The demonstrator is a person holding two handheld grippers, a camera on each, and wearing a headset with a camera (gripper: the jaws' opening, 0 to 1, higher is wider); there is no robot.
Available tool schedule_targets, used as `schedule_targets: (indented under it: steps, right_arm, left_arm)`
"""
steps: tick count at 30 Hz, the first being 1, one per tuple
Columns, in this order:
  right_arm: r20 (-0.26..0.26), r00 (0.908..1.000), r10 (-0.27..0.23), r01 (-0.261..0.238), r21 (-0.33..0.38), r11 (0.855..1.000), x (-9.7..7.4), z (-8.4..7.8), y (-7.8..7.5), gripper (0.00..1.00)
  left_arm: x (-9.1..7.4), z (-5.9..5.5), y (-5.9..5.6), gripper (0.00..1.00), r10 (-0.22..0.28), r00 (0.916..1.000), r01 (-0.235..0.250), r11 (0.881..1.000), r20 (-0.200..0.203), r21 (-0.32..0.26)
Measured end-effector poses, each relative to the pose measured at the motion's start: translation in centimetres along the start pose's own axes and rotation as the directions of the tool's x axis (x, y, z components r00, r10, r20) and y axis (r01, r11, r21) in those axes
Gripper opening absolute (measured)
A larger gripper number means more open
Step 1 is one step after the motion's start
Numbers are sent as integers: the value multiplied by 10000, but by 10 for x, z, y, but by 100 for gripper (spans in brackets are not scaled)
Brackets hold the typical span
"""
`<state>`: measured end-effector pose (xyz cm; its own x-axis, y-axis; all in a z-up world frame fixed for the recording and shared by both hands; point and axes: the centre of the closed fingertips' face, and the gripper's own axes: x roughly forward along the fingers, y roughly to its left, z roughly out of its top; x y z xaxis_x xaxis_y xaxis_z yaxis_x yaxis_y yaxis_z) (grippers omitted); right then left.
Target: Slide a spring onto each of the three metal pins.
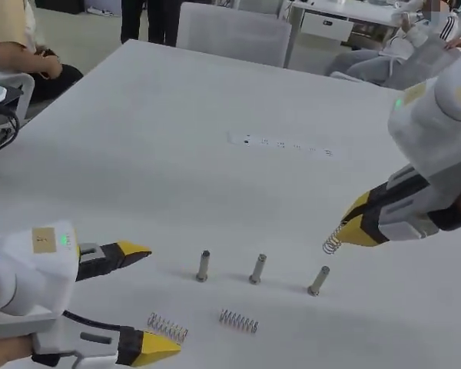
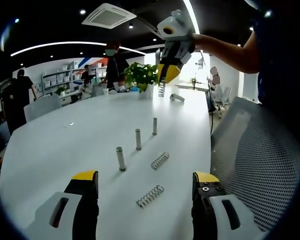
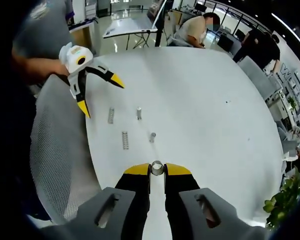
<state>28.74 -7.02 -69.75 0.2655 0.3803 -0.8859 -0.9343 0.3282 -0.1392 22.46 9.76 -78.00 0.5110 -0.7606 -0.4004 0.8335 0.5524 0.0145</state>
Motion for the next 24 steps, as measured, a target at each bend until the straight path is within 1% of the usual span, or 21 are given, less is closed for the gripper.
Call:
schedule_targets:
  steps: [3,7,10,15,18,24]
  right_arm:
    - [-293,9996,4,-1,89,10000,7,-9,-5,7]
    - [-467,9989,-22,33,239,9997,18,-17,-13,7]
    - [-505,9987,8,13,406,9992,27,-22,-17,7]
    - [-585,9981,189,-151,641,9978,39,-27,-17,7]
    - [-601,9981,115,-75,658,9978,44,-28,-20,7]
    - [-759,9969,204,-142,807,9966,52,-34,-22,7]
  left_arm:
    - [-1,-1,0,74,11,10000,-11,10000,8,-67]
    - [-1,-2,-1,74,10,10000,-10,9999,-9,-117]
    - [-2,-2,-1,73,31,10000,-31,9999,-6,-134]
    - [-3,-2,0,73,71,10000,-71,9999,-3,-142]
    - [-4,-2,1,73,92,10000,-92,9998,-9,-166]
    - [-5,-5,1,72,110,9999,-112,9998,-69,-177]
